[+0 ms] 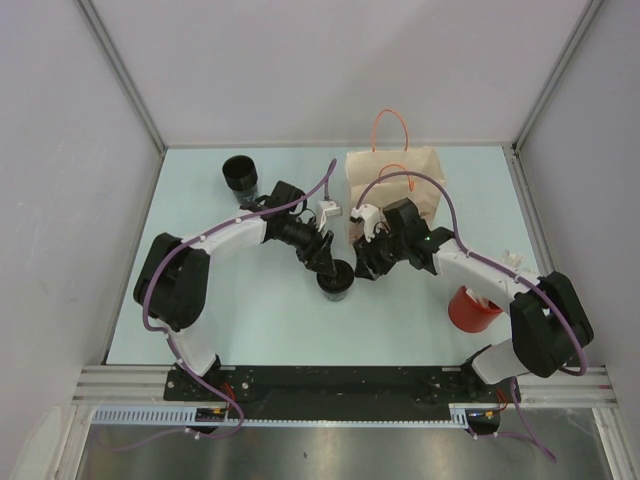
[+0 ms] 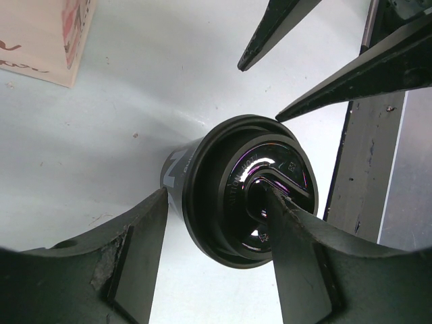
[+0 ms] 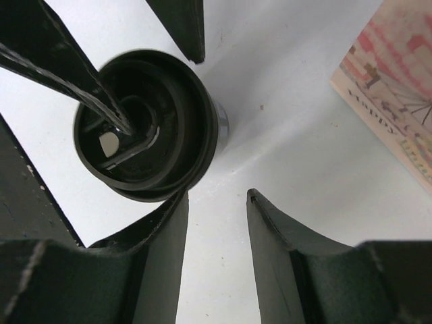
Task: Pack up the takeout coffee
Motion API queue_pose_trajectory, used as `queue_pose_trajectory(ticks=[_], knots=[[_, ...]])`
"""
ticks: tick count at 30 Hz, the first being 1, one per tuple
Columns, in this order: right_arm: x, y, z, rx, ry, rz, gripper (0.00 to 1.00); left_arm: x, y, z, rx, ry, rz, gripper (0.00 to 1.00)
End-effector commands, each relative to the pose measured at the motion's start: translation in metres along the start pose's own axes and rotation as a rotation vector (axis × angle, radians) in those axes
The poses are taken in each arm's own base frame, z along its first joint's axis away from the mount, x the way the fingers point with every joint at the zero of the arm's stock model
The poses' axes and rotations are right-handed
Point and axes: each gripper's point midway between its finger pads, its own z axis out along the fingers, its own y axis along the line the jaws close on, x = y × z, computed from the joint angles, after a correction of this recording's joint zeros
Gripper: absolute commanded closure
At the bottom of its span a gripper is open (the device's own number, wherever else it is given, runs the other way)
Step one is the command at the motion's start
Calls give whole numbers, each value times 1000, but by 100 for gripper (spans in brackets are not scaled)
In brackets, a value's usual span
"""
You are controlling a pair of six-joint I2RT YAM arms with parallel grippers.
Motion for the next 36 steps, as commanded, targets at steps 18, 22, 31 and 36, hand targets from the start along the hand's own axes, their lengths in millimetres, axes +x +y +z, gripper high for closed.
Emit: queue_pose_trajectory(ticks=[18,22,31,36], knots=[[-25,0,-9,-51,-54,7,58,41,35,3,-144,122,13,37],[-18,-3,-3,-48,-26,25,59,41,35,4,-140,122,9,37],[-25,0,-4,-50,-52,3,60,42,35,3,-146,123,15,37],[-37,1,-17,-46,-102,-14,59,41,35,4,-142,121,12,37]])
